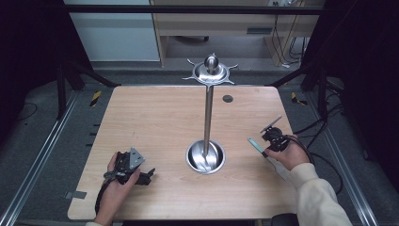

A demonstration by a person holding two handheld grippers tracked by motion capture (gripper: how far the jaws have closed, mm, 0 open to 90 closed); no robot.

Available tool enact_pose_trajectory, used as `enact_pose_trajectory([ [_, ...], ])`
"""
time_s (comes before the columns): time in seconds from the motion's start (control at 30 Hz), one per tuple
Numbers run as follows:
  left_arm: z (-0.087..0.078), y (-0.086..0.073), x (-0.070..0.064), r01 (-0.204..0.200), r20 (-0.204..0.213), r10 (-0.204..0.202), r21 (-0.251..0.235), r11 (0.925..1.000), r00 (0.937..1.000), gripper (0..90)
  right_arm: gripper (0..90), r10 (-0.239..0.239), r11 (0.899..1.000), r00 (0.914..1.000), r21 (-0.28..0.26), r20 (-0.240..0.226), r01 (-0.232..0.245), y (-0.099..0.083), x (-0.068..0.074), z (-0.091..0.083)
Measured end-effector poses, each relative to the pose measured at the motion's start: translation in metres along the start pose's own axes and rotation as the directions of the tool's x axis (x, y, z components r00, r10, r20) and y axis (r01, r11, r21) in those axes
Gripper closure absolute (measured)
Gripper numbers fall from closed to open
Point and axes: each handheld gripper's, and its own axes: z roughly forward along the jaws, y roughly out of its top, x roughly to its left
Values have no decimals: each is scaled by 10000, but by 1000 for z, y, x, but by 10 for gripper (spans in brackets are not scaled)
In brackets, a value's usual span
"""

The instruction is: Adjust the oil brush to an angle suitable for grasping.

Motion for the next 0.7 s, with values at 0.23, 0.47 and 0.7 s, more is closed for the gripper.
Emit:
enact_pose_trajectory([
  [0.23,1,1,-2,-62,12,62,9,10000,10000,28,713,34,9995,10000,320,-91,-31,-2,-1,4],
  [0.47,1,1,-2,-74,11,74,35,10000,10000,28,729,78,9989,9998,465,-172,-70,-5,-8,7],
  [0.7,1,1,-2,-111,18,111,54,9999,9999,28,757,175,9980,9991,618,-382,-151,-4,-10,10],
])
